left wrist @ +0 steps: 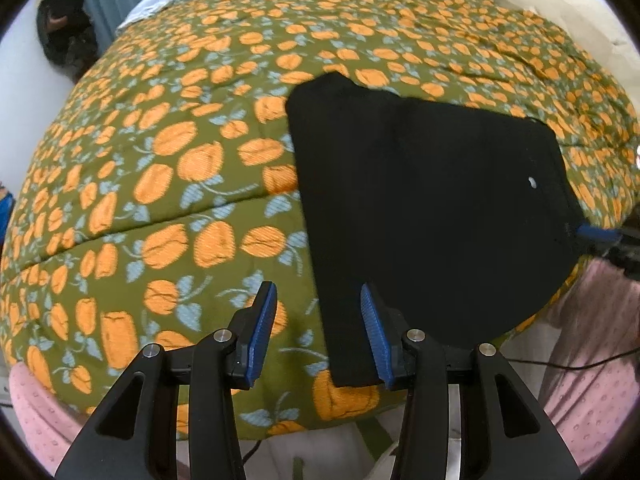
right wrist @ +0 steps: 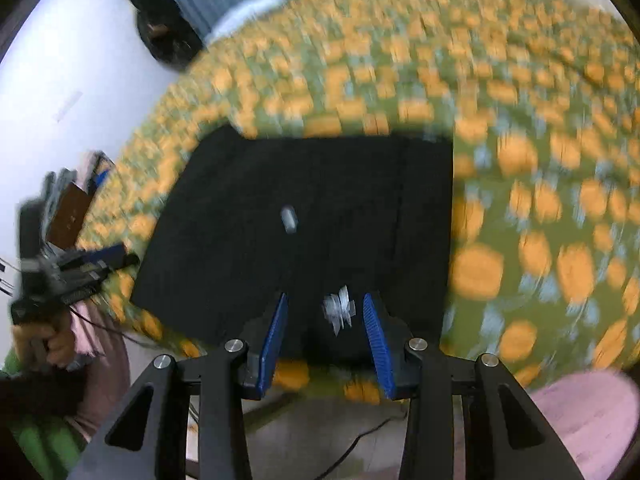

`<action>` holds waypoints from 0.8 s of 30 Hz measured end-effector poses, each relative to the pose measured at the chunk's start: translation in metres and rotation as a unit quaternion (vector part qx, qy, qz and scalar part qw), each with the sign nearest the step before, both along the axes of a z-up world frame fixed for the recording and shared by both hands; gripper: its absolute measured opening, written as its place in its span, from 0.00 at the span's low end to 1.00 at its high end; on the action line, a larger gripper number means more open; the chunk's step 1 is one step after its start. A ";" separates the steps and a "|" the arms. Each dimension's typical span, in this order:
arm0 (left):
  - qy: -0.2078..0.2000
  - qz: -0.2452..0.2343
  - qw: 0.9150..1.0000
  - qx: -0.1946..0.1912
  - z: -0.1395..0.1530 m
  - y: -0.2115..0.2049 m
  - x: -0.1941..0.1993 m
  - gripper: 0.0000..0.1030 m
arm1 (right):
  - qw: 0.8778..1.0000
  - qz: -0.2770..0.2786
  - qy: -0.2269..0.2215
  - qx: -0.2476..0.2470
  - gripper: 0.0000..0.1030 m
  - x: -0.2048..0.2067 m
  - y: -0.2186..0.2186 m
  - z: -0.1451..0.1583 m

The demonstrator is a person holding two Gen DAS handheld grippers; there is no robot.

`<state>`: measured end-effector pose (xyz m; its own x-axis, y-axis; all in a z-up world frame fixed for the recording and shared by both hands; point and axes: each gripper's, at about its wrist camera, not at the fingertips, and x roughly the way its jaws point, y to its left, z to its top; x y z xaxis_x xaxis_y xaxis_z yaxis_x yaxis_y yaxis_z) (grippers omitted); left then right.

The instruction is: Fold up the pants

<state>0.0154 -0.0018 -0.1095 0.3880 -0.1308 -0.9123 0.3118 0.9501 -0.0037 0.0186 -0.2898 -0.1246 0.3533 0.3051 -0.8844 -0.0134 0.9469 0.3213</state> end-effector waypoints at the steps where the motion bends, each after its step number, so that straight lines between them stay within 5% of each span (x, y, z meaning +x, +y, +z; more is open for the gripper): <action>1: 0.005 -0.004 1.000 0.008 -0.004 -0.003 -0.001 0.48 | 1.000 -0.005 0.009 0.006 0.39 -0.001 0.000 -0.005; 6: 0.008 0.003 1.000 0.007 -0.004 0.001 0.000 0.57 | 1.000 0.005 0.016 -0.001 0.39 0.003 0.001 -0.003; 17: 0.024 0.069 0.997 -0.028 0.007 0.053 0.022 0.57 | 1.000 0.010 -0.003 0.017 0.39 -0.005 -0.013 0.019; 21: 0.044 0.076 0.994 -0.068 0.005 0.061 0.036 0.61 | 0.999 -0.025 -0.027 0.018 0.61 0.001 -0.048 0.029; 24: 0.078 0.052 0.990 -0.106 -0.004 0.048 0.043 0.65 | 0.997 -0.035 0.015 0.071 0.72 0.018 -0.068 0.004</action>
